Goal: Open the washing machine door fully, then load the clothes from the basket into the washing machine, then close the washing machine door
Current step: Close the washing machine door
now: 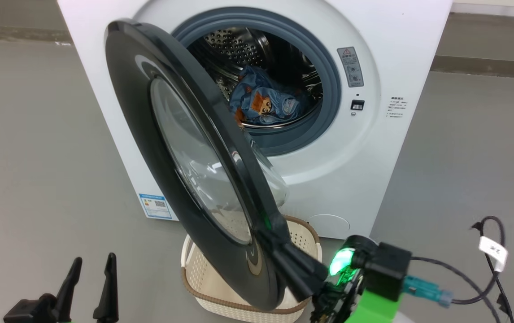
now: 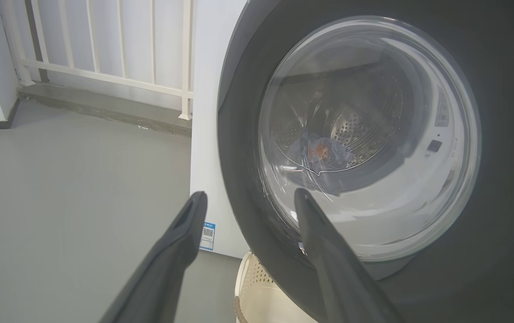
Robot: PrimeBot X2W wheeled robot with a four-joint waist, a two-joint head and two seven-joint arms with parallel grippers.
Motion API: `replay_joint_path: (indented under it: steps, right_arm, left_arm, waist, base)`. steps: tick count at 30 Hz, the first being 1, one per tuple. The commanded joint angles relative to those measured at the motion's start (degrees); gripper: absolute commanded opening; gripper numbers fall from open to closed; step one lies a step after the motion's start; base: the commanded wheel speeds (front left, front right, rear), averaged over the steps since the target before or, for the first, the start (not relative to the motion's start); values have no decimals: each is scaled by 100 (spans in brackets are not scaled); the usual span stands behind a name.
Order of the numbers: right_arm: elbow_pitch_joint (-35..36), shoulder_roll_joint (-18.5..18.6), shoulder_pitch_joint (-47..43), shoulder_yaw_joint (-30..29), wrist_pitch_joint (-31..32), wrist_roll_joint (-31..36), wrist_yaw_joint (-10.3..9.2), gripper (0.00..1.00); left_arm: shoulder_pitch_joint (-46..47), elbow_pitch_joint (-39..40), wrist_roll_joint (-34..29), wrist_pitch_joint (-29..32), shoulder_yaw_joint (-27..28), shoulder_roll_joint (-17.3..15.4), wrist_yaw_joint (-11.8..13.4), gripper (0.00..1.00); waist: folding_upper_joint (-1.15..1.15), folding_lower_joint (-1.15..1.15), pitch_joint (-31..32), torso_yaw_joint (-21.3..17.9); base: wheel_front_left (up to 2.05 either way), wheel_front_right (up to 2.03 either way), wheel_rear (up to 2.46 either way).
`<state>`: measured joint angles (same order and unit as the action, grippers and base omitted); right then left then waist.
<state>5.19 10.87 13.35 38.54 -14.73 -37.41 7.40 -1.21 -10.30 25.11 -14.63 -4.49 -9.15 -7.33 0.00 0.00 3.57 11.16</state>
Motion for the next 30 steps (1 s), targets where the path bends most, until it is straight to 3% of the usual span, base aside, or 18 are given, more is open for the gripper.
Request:
replay_joint_path:
  steps: [1, 14, 30]
  right_arm:
    - [68, 0, 229, 189, -27, 163, 9, 0]
    - [-1062, 184, 359, 645, -27, 532, 9, 0]
    - [-2107, 285, 424, 609, -27, 408, 9, 0]
  left_arm:
    - [168, 104, 40, -37, 176, -124, -15, 100]
    - [185, 90, 79, -37, 148, -117, -15, 100]
    - [197, 64, 133, -37, 157, -134, -15, 100]
  waist:
    - [0, 0, -5, 25]
    - [0, 0, -126, 163]
    - [0, 0, -227, 238]
  base:
    - [0, 0, 0]
    - [0, 0, 0]
    - [0, 0, 0]
